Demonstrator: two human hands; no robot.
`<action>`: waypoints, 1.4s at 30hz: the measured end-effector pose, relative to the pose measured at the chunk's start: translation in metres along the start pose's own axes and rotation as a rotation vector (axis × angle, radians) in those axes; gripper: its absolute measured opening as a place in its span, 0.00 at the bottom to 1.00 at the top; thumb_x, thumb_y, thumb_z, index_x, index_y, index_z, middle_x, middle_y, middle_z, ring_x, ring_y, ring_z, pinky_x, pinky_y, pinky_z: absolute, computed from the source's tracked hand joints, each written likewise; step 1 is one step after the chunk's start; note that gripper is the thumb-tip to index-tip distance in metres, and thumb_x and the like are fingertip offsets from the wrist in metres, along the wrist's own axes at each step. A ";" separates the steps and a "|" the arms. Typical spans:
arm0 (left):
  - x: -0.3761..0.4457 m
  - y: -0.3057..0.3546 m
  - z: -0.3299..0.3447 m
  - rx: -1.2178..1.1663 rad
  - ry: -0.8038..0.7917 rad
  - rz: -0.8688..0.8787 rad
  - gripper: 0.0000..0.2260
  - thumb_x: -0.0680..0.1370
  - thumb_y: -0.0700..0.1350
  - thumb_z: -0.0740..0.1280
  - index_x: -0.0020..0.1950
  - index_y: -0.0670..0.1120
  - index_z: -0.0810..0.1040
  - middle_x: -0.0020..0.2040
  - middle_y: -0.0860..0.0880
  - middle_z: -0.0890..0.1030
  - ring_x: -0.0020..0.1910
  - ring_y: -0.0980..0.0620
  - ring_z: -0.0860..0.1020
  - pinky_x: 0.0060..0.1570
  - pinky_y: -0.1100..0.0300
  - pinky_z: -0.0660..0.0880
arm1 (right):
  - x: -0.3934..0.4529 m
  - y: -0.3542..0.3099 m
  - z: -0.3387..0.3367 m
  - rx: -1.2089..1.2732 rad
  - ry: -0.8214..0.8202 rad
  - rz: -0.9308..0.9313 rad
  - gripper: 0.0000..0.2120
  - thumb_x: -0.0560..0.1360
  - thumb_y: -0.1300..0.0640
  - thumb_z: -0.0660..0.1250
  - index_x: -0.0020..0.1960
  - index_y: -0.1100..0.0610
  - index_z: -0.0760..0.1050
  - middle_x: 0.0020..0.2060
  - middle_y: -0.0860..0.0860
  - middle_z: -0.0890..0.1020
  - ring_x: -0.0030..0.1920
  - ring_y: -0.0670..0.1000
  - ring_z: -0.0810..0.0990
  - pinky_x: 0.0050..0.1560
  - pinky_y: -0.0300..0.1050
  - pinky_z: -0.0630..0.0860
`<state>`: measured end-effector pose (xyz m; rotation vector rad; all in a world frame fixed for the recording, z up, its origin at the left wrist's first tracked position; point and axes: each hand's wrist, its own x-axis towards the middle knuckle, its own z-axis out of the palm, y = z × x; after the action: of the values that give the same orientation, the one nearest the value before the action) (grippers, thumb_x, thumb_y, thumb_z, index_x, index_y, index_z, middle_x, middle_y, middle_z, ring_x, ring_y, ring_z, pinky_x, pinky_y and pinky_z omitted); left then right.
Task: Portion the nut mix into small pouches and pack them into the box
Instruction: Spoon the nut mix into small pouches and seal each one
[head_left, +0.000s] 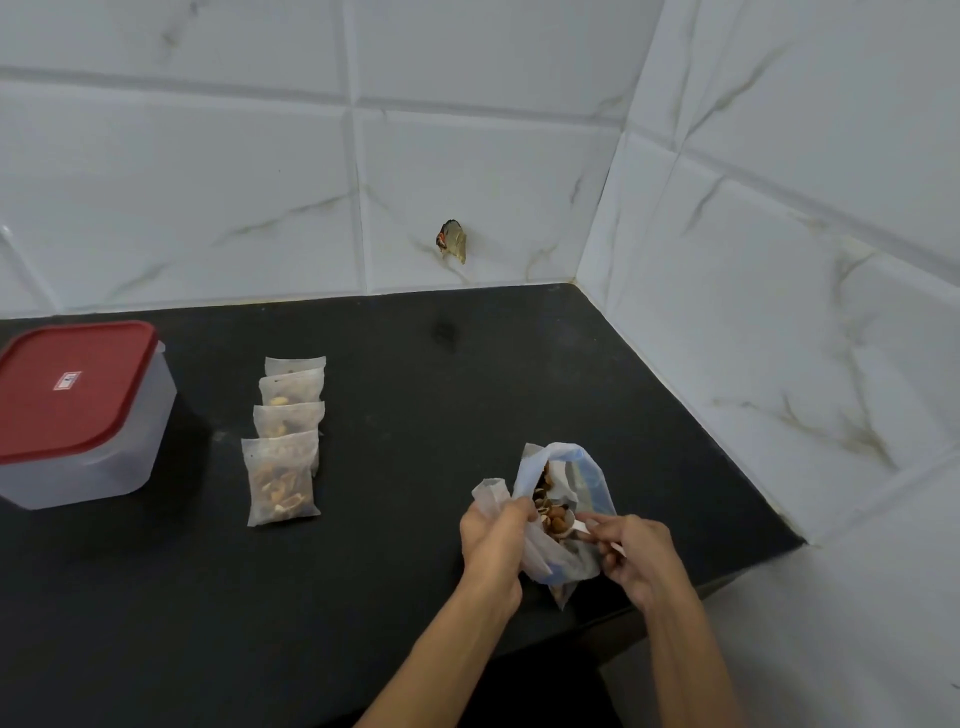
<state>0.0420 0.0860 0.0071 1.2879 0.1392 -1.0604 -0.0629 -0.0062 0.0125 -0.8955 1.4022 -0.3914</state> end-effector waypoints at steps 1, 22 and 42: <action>0.000 -0.001 0.000 0.018 0.001 0.005 0.10 0.71 0.33 0.67 0.52 0.38 0.75 0.45 0.41 0.79 0.44 0.45 0.80 0.51 0.47 0.78 | 0.000 0.000 -0.001 0.019 -0.017 0.004 0.09 0.73 0.71 0.63 0.47 0.66 0.82 0.39 0.57 0.82 0.30 0.46 0.68 0.31 0.37 0.67; -0.006 0.025 -0.012 0.477 0.108 0.490 0.12 0.71 0.43 0.74 0.47 0.47 0.71 0.43 0.50 0.77 0.41 0.56 0.77 0.34 0.68 0.73 | -0.009 -0.020 0.005 0.134 -0.032 -0.049 0.09 0.72 0.71 0.64 0.49 0.65 0.81 0.45 0.57 0.82 0.33 0.45 0.71 0.33 0.38 0.69; -0.015 0.047 0.000 0.708 0.002 0.688 0.13 0.71 0.49 0.73 0.48 0.51 0.70 0.42 0.54 0.79 0.40 0.57 0.79 0.41 0.54 0.80 | -0.097 -0.055 0.040 -0.535 0.019 -0.789 0.11 0.74 0.62 0.68 0.47 0.48 0.83 0.43 0.40 0.82 0.44 0.37 0.78 0.44 0.29 0.74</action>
<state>0.0669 0.0903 0.0496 1.7786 -0.6940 -0.5054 -0.0274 0.0409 0.1153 -1.8975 1.1335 -0.6225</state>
